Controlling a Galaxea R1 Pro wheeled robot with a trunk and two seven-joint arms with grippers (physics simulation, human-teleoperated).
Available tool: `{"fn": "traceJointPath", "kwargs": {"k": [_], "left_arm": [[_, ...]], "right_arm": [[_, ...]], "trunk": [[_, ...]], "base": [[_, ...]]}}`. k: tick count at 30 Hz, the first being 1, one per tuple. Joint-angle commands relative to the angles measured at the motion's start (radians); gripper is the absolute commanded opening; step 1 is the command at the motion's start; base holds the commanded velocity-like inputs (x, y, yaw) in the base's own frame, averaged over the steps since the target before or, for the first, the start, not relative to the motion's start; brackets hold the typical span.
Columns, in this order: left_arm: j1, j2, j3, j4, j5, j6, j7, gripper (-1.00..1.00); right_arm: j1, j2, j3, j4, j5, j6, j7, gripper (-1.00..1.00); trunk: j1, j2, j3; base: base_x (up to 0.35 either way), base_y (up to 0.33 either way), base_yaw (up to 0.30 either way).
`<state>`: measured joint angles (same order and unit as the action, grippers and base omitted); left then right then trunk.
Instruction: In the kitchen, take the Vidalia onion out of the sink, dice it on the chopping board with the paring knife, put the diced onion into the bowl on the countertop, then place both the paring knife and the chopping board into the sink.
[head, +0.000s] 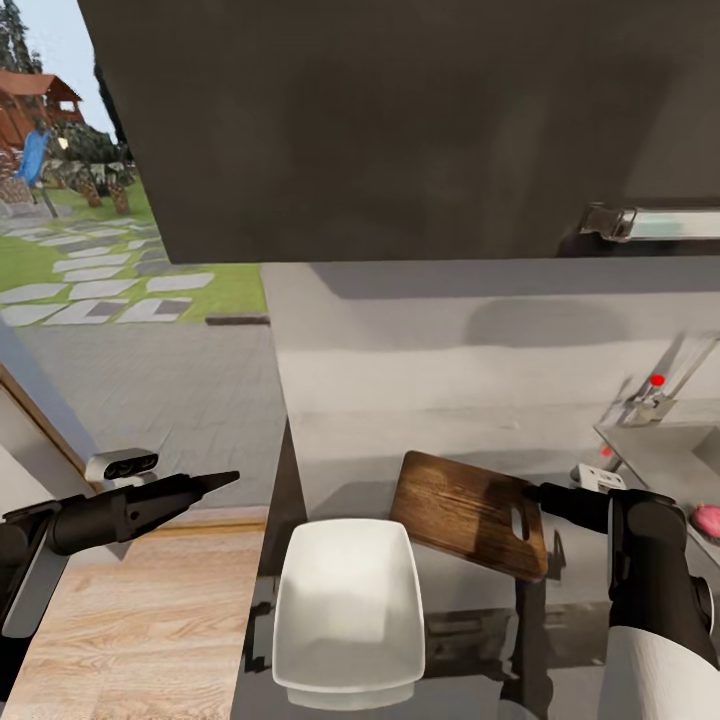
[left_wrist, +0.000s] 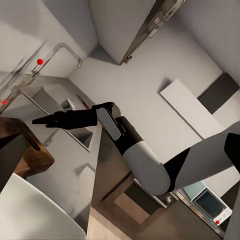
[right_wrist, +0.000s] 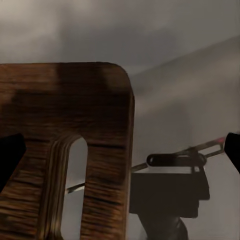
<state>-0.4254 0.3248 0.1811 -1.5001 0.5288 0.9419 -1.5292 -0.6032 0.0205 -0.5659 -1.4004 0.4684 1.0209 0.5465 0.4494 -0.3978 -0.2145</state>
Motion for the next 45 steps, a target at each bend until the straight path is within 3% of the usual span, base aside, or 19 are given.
{"fn": "traceJointPath", "kwargs": {"k": [1,45], "left_arm": [[-0.001,0.0,0.0,0.0,0.0,0.01,-0.003,1.0],[-0.001,0.0,-0.001,-0.002,0.007,0.006,-0.011,1.0]], "right_arm": [[-0.001,0.001,-0.002,-0.001,0.01,0.002,0.01,1.0],[-0.001,0.001,-0.008,0.015,0.01,0.001,0.009,1.0]], "trunk": [[0.001,-0.002,-0.004],[0.001,-0.002,-0.072]], "base": [[-0.019,0.0,0.0],[-0.018,-0.002,0.0]]}}
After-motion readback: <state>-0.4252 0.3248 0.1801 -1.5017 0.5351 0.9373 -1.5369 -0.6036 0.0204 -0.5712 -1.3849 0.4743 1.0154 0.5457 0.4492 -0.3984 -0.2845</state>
